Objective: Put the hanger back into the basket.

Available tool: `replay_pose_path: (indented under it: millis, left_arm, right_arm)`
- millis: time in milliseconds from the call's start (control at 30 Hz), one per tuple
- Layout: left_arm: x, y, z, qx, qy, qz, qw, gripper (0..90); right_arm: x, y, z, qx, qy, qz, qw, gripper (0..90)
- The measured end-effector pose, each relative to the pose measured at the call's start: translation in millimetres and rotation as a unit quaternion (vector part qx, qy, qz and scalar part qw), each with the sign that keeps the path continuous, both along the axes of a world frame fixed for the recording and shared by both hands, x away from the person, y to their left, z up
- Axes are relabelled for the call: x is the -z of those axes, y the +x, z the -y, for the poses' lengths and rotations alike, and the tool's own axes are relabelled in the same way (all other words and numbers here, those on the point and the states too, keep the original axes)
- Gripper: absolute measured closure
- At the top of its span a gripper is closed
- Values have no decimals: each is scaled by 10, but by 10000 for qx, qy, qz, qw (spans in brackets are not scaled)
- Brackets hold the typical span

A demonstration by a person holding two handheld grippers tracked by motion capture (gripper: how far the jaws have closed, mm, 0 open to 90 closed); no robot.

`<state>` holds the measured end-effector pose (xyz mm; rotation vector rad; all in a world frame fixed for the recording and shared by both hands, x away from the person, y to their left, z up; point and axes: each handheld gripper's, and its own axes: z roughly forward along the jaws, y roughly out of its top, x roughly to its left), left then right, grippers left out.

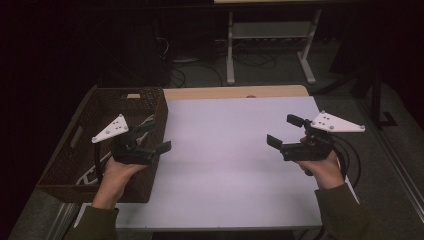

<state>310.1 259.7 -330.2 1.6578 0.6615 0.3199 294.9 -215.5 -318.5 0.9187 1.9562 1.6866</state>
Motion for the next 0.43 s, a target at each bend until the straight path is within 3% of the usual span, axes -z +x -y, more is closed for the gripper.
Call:
replay_pose_path:
  millis: [433]
  left_arm:
    - [3, -3, -7, 0, 5, 15, 10000, 24]
  right_arm:
    - [3, -8, 10, -10, -16, -9, 10000, 12]
